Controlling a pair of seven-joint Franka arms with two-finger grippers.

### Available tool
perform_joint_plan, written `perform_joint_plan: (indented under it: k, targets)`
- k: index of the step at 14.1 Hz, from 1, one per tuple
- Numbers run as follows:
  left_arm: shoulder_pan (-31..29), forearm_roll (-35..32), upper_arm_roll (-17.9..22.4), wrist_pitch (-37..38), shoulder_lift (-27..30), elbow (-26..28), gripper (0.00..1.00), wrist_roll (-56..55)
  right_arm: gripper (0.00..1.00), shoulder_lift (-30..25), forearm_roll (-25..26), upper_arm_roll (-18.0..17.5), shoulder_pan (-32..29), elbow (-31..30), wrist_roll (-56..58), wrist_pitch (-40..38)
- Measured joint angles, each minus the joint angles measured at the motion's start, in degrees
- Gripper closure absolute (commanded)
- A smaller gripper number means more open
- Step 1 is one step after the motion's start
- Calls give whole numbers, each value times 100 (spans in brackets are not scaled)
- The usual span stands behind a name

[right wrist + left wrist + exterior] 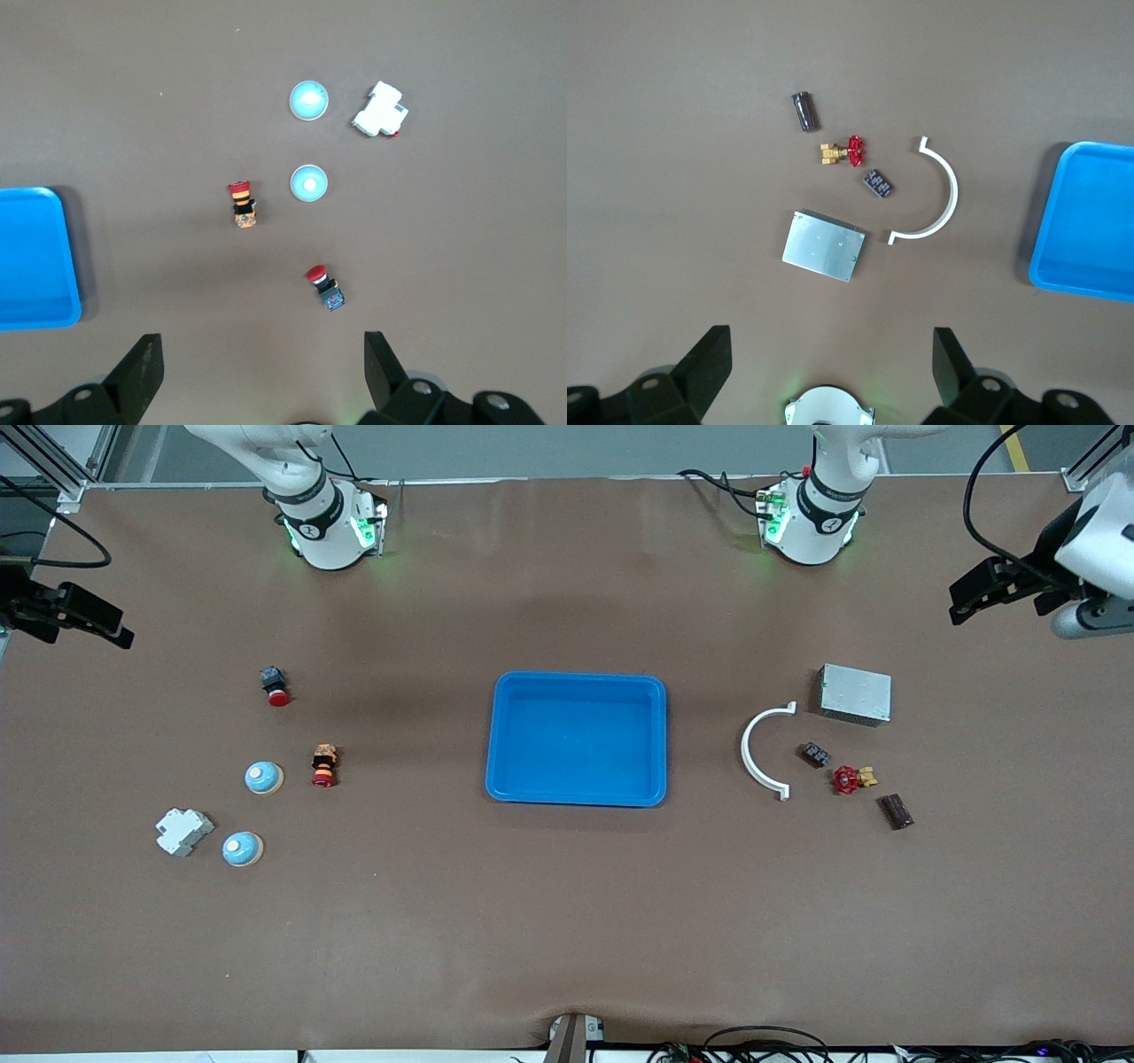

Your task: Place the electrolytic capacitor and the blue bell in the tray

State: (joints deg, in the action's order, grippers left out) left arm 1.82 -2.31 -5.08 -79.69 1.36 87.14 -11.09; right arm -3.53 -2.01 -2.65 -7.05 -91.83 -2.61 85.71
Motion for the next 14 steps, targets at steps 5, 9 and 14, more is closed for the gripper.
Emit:
perform_joint_plan:
  k: [5, 9, 14]
  targets:
    - [-113, 0, 10, -388, -218, 727, 0, -38, 0, 0, 0, -1, -75, -1070, 4, 977]
    - [-289, 0, 11, -1252, -143, 1746, 0, -61, 0, -33, -2, -18, -73, -2784, 4, 3043]
    - [-282, -1, -133, -2082, 73, 2704, 0, -780, 0, 65, -2, -36, -73, -3930, 4, 4495]
